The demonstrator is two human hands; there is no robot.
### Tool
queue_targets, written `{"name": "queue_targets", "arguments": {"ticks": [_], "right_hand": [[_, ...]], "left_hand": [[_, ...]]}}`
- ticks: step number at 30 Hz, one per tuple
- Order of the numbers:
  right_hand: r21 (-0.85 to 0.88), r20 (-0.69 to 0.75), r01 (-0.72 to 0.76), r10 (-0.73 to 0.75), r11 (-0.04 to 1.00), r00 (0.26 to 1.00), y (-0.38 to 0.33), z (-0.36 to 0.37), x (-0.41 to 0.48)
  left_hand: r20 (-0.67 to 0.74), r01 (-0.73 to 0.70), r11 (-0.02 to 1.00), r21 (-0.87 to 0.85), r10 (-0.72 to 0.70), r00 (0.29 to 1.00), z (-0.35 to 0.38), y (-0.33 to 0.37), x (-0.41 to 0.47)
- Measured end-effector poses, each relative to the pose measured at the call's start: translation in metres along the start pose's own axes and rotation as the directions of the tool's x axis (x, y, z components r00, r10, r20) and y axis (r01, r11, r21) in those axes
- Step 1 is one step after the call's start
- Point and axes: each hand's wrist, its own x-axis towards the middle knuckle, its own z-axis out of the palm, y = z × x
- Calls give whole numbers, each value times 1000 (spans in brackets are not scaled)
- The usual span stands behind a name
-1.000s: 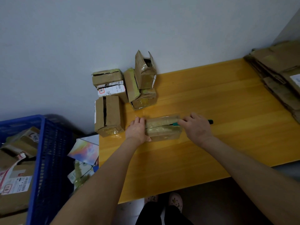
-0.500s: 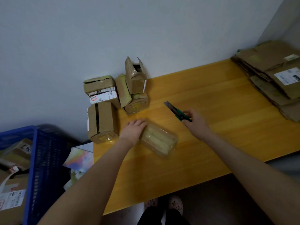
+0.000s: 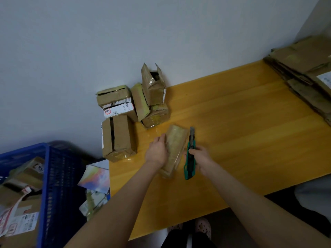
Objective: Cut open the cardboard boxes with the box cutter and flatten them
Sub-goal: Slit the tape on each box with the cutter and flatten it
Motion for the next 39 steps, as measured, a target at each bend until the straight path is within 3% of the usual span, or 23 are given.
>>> {"name": "queue_targets", "arguments": {"ticks": [6, 15, 24, 29, 34, 36, 39], "right_hand": [[-118, -159, 91, -109, 989, 981, -10, -22, 8], [-136, -169, 74, -96, 988, 981, -7, -28, 7], [-256, -152, 135, -178, 957, 972, -4, -39, 0], [-517, -132, 229, -341, 825, 931, -4, -50, -5], [-809, -48, 216, -428, 546, 903, -10, -64, -12], [-874, -22, 202, -451, 441, 892, -13, -67, -14], [-889, 4, 221, -476, 401, 880, -18, -67, -14]], "left_hand": [[5, 6, 987, 160, -7, 1000, 14, 28, -8], [26, -180, 944, 276, 180, 983, 5, 40, 2], [57, -138, 904, 405, 126, 990, 8, 39, 6], [89, -178, 871, 459, 155, 984, -7, 18, 12], [105, -181, 895, 408, 151, 983, -9, 13, 14], [100, -184, 895, 406, 156, 983, -9, 13, 16], [92, -179, 896, 407, 154, 984, -9, 12, 16]]}}
